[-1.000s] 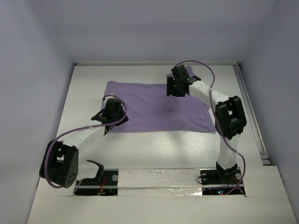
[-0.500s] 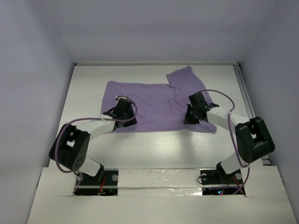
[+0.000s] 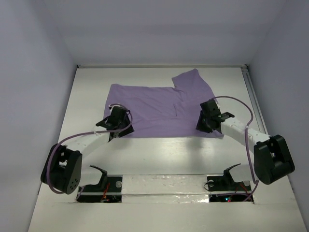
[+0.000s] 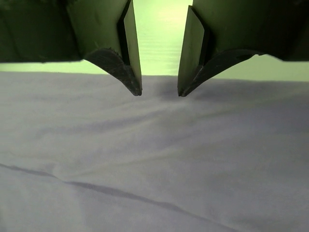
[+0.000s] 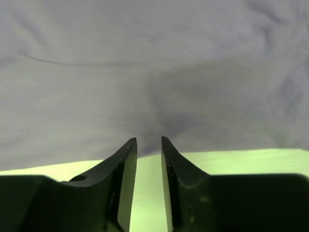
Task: Fold and stack the t-shirts
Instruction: Fold the tshirt
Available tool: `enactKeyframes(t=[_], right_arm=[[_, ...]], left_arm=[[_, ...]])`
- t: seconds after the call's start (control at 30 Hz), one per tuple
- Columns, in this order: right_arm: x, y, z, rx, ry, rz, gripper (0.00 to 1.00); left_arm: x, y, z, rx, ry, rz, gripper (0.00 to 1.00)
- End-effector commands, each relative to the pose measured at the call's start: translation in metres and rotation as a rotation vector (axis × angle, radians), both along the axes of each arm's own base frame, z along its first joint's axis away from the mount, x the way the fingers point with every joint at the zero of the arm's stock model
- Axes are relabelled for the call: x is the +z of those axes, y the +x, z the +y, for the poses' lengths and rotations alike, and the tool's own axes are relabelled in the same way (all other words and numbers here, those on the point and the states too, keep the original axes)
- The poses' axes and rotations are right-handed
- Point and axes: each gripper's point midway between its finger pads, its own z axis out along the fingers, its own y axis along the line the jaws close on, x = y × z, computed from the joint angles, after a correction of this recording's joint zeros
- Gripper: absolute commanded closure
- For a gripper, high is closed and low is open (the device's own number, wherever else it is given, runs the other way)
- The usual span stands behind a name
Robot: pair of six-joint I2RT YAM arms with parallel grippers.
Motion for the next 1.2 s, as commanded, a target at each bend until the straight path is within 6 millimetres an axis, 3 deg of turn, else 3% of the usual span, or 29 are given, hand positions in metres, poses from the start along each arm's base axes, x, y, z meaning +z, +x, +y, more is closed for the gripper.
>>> enactKeyframes(t=[0.0,0.03,0.07,0.1,0.13,0.2,0.27,0.37,0.4,0.5,0.53,0.6,0.67,0.8,0.9,0.97,1.07,1.1,1.13,1.17], right_arm=[[0.046,0.03,0.029,0.091,0.068,-0.115,0.66],[0.047,0.032,0.038,0.109,0.086,-0.113,0.69],[0.053,0.037,0.053,0.139,0.131,-0.126,0.78],[0.051,0.035,0.069,0.164,0.159,-0.12,0.97],[0.041,0.034,0.078,0.179,0.166,-0.097,1.0],[0.036,0.039,0.096,0.199,0.191,-0.099,1.0],[0.014,0.038,0.107,0.215,0.183,-0.063,1.0],[-0.016,0.04,0.109,0.194,0.173,-0.014,1.0],[-0.023,0.039,0.107,0.181,0.167,-0.005,1.0],[-0.043,0.019,0.098,0.157,0.164,0.046,1.0],[-0.054,0.004,0.089,0.148,0.151,0.081,1.0],[-0.051,-0.015,0.086,0.149,0.16,0.088,1.0],[-0.057,-0.044,0.08,0.162,0.176,0.139,1.0],[-0.051,-0.08,0.072,0.172,0.209,0.198,1.0],[-0.04,-0.089,0.074,0.198,0.237,0.21,1.0],[-0.031,-0.086,0.074,0.224,0.229,0.194,1.0],[0.002,-0.058,0.086,0.258,0.224,0.11,0.91],[0.011,-0.051,0.084,0.27,0.191,0.088,0.86],[0.04,-0.03,0.094,0.281,0.209,0.013,0.83],[0.053,-0.018,0.093,0.272,0.208,-0.019,0.79]], left_arm=[[0.04,0.018,-0.025,-0.064,-0.009,-0.094,0.67],[0.042,0.02,-0.032,-0.074,-0.019,-0.094,0.67],[0.04,0.023,-0.044,-0.094,-0.03,-0.09,0.68],[0.039,0.025,-0.047,-0.095,-0.043,-0.086,0.68],[0.036,0.024,-0.055,-0.111,-0.065,-0.076,0.71],[0.024,0.028,-0.064,-0.118,-0.094,-0.055,0.75],[0.01,0.031,-0.062,-0.113,-0.065,-0.035,0.82],[-0.025,0.027,-0.049,-0.084,0.003,0.049,0.86],[-0.04,0.015,-0.046,-0.085,0.009,0.098,0.86],[-0.054,-0.015,-0.042,-0.088,-0.039,0.183,0.86],[-0.056,-0.024,-0.042,-0.096,-0.054,0.207,0.85],[-0.057,-0.044,-0.039,-0.103,-0.085,0.227,0.85],[-0.05,-0.059,-0.049,-0.108,-0.164,0.253,0.83],[-0.043,-0.079,-0.047,-0.081,-0.188,0.287,0.85],[-0.026,-0.069,-0.041,-0.042,-0.144,0.259,0.84],[-0.01,-0.055,-0.034,-0.031,-0.108,0.207,0.82],[0.02,-0.024,-0.032,-0.012,-0.095,0.107,0.75],[0.05,0.001,-0.037,-0.026,-0.095,0.026,0.74],[0.068,0.024,-0.028,0.008,-0.07,-0.034,0.71],[0.083,0.042,-0.022,0.032,-0.048,-0.082,0.69]])
